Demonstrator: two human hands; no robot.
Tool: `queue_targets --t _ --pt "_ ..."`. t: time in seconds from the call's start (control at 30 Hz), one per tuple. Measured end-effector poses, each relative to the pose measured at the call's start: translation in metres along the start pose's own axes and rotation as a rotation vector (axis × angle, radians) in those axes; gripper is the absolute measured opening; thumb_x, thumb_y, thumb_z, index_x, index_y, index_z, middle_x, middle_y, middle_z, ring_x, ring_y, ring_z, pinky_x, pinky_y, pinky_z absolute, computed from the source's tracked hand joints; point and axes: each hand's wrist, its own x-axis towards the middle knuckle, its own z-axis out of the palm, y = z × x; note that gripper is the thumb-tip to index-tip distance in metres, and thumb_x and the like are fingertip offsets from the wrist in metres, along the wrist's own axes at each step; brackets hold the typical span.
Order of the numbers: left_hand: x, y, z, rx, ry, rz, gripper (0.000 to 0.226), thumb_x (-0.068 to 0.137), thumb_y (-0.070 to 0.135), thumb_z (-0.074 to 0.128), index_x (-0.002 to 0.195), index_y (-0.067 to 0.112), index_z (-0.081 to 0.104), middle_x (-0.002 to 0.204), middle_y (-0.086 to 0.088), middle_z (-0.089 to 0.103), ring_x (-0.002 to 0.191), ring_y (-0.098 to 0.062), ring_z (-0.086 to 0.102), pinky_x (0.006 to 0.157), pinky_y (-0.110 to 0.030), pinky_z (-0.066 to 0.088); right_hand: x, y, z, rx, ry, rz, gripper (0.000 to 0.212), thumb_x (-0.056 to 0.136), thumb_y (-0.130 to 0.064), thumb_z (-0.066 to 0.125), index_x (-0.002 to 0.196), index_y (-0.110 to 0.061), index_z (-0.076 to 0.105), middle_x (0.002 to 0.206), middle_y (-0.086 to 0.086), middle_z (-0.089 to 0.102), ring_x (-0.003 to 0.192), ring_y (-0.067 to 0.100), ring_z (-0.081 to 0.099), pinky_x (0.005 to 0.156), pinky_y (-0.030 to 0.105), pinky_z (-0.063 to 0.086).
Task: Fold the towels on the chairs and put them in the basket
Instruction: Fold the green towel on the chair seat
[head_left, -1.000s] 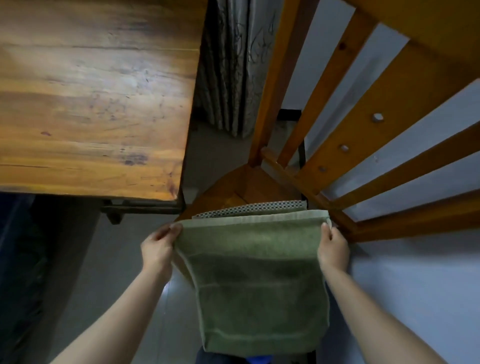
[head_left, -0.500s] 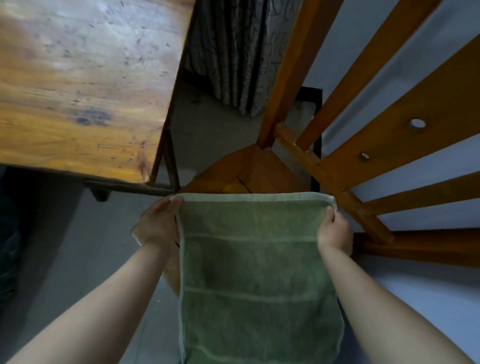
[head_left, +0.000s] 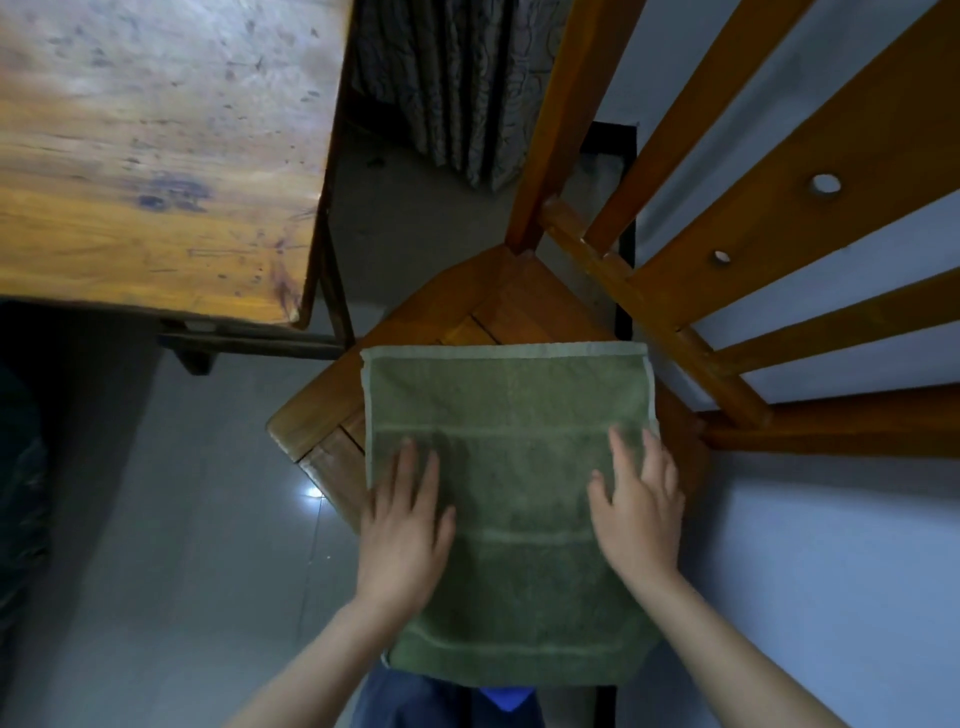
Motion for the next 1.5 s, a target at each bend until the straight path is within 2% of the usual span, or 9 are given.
queue_targets --t 0.17,0.4,0.5,0.6,0.67,0.87,0.97,1.33,1.5 --pt "-0.017 -0.004 0.035 0.206 -0.174 0.03 0.062 0.092 0.059 0.009 0.128 0.037 -0.036 0.139 0.002 -0.043 0.125 -0.019 -0.044 0.107 -0.036 -0.022 -0.018 0.025 0.022 -0.197 -0.269 -0.094 0.059 0.097 -0.052 0.021 0.149 -0.03 0.006 0.158 0.004 -0.01 0.145 0.02 -0.011 0.116 0.04 0.0" --pt "0.002 -0.028 0.043 0.345 -0.265 0.047 0.069 0.085 0.069 0.009 0.116 0.045 -0.048 0.135 0.003 -0.046 0.129 -0.02 -0.039 0.112 -0.046 -0.014 -0.005 0.043 0.049 -0.226 -0.309 -0.129 0.063 0.094 -0.059 0.016 0.147 -0.036 -0.008 0.156 0.003 -0.02 0.143 0.02 -0.02 0.115 0.044 -0.007" --pt "0.005 -0.022 0.041 0.308 -0.291 0.014 0.07 0.086 0.069 0.013 0.122 0.044 -0.042 0.143 0.003 -0.041 0.136 -0.023 -0.032 0.112 -0.048 -0.013 0.0 0.045 0.045 -0.176 -0.347 -0.137 0.066 0.092 -0.062 0.017 0.147 -0.035 -0.008 0.155 0.003 -0.022 0.142 0.02 -0.021 0.115 0.043 -0.007" --pt "-0.005 -0.016 0.03 0.164 -0.262 -0.071 0.074 0.084 0.072 0.017 0.132 0.043 -0.032 0.15 0.002 -0.033 0.137 -0.02 -0.03 0.112 -0.046 -0.013 -0.018 0.057 0.028 -0.037 -0.159 -0.115 0.069 0.092 -0.06 0.023 0.148 -0.032 -0.006 0.152 0.0 -0.024 0.143 0.019 -0.017 0.114 0.04 -0.005" --pt "-0.021 -0.018 0.023 0.048 -0.205 -0.178 0.078 0.084 0.072 0.023 0.139 0.042 -0.024 0.153 -0.001 -0.027 0.14 -0.024 -0.024 0.114 -0.047 -0.008 -0.042 0.073 0.023 0.107 -0.084 0.026 0.068 0.093 -0.053 0.031 0.149 -0.029 -0.001 0.155 0.002 -0.016 0.145 0.023 -0.007 0.115 0.041 0.002" --pt "-0.073 -0.026 0.026 -0.521 -0.165 -0.563 0.087 0.089 0.046 0.053 0.148 0.025 -0.007 0.157 -0.012 0.002 0.144 -0.031 0.009 0.115 -0.047 0.016 -0.086 0.116 0.037 0.739 -0.24 0.542 0.066 0.097 -0.031 0.046 0.15 -0.02 0.008 0.157 0.007 0.012 0.142 0.026 0.019 0.111 0.04 0.023" --pt "-0.085 -0.027 0.029 -0.872 -0.175 -0.698 0.069 0.093 0.027 0.054 0.148 0.012 0.014 0.148 -0.014 0.033 0.132 -0.03 0.037 0.094 -0.031 0.034 -0.087 0.122 0.047 0.94 -0.291 0.715 0.059 0.096 -0.028 0.048 0.147 -0.017 0.021 0.152 0.007 0.027 0.136 0.028 0.032 0.107 0.042 0.028" --pt "-0.098 -0.045 0.04 -0.858 -0.345 -0.81 0.054 0.09 0.018 0.059 0.139 0.013 0.037 0.11 -0.009 0.054 0.099 -0.025 0.052 0.081 -0.035 0.036 -0.089 0.12 0.056 0.962 -0.385 0.777 0.069 0.093 -0.015 0.051 0.149 -0.021 0.011 0.153 0.004 0.027 0.134 0.029 0.034 0.103 0.046 0.032" --pt "-0.104 -0.048 0.047 -0.827 -0.418 -0.795 0.048 0.09 0.012 0.058 0.134 0.015 0.041 0.095 -0.004 0.057 0.094 -0.021 0.051 0.082 -0.033 0.035 -0.091 0.125 0.061 0.956 -0.375 0.76 0.07 0.092 -0.009 0.05 0.149 -0.023 0.01 0.143 0.01 0.042 0.116 0.028 0.051 0.093 0.041 0.038"
